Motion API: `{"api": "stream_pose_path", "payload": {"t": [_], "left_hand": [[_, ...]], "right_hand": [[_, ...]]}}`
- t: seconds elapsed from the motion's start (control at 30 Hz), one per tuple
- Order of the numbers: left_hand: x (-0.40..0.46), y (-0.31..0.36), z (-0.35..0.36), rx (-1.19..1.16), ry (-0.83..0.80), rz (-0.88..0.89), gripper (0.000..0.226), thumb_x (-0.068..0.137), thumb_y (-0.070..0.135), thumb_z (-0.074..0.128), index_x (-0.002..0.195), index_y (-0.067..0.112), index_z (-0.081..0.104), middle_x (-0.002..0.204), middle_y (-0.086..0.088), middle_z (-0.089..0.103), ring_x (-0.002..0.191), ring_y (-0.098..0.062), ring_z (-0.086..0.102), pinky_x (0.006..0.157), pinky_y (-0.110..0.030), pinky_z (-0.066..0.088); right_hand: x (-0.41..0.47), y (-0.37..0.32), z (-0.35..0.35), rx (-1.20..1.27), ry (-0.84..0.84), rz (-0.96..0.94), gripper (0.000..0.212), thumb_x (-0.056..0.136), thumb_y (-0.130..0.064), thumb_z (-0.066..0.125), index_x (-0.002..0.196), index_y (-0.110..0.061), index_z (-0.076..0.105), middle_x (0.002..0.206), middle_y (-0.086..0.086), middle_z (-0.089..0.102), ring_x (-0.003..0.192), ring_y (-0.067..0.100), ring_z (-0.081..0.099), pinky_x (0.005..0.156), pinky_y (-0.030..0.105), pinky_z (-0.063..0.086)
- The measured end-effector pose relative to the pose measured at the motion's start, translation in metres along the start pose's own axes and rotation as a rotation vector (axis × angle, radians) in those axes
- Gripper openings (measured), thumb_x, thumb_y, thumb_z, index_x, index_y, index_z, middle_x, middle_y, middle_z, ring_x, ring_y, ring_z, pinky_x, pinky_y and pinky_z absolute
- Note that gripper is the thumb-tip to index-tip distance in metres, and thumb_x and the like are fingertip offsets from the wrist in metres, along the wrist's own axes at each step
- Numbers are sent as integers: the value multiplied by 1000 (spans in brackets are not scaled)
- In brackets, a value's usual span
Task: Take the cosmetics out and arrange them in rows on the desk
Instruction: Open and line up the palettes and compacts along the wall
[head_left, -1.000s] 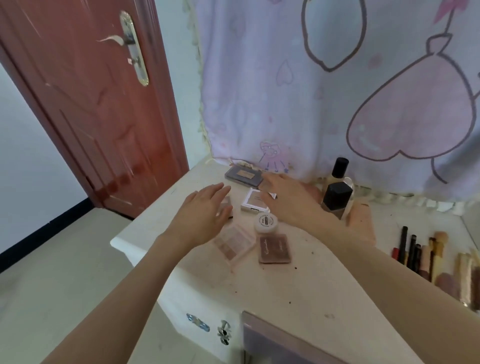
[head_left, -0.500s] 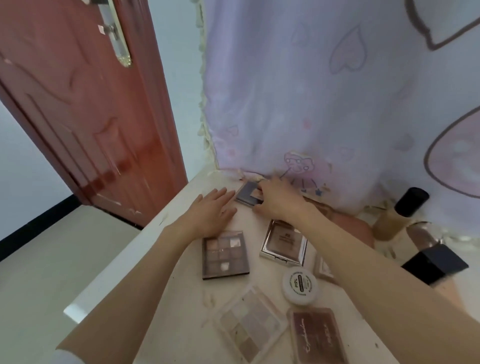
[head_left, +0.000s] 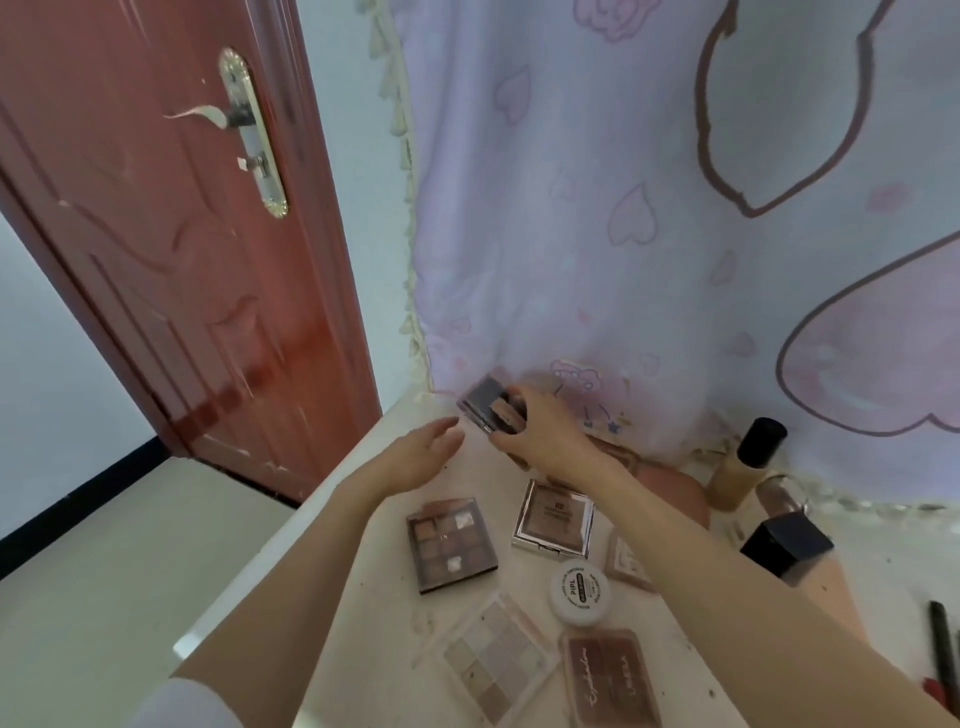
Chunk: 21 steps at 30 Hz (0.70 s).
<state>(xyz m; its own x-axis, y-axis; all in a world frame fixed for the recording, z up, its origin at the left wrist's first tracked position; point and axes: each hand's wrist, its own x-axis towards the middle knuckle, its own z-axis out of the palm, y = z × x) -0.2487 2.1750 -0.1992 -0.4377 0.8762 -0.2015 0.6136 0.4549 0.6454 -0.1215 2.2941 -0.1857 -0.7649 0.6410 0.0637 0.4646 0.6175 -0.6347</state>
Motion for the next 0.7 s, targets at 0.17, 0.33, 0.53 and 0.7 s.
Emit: {"api": "stream_pose_path", "payload": {"t": [0.17, 0.33, 0.53, 0.7], "left_hand": [[-33, 39, -32, -249, 152, 237, 47, 94, 36, 46, 139, 29, 37, 143, 7, 40, 129, -9, 41, 98, -20, 31], [-56, 67, -46, -218, 143, 336, 43, 87, 44, 56, 128, 38, 47, 135, 9, 46, 120, -10, 48, 91, -22, 41], [-79, 86, -54, -169, 91, 485, 43, 72, 61, 61, 111, 44, 59, 107, 5, 64, 94, -15, 61, 87, -33, 52], [-95, 91, -73, -152, 77, 537, 33, 79, 33, 71, 111, 39, 63, 104, 6, 62, 88, -12, 56, 89, -32, 45]], "right_hand": [[-16, -24, -25, 926, 0, 230, 58, 83, -15, 68, 134, -13, 40, 106, 2, 61, 92, 19, 62, 86, 30, 50], [-49, -43, -48, 1486, -94, 105, 17, 90, -3, 53, 107, -6, 52, 95, 10, 60, 81, 19, 64, 86, 31, 51], [-79, -56, -57, 1639, -62, 5, 32, 81, -2, 58, 112, -6, 48, 95, 14, 63, 87, 25, 66, 86, 31, 54], [-98, -62, -71, 1582, -14, -43, 16, 75, -10, 64, 85, -5, 53, 89, 12, 60, 89, 25, 67, 83, 35, 56]]}}
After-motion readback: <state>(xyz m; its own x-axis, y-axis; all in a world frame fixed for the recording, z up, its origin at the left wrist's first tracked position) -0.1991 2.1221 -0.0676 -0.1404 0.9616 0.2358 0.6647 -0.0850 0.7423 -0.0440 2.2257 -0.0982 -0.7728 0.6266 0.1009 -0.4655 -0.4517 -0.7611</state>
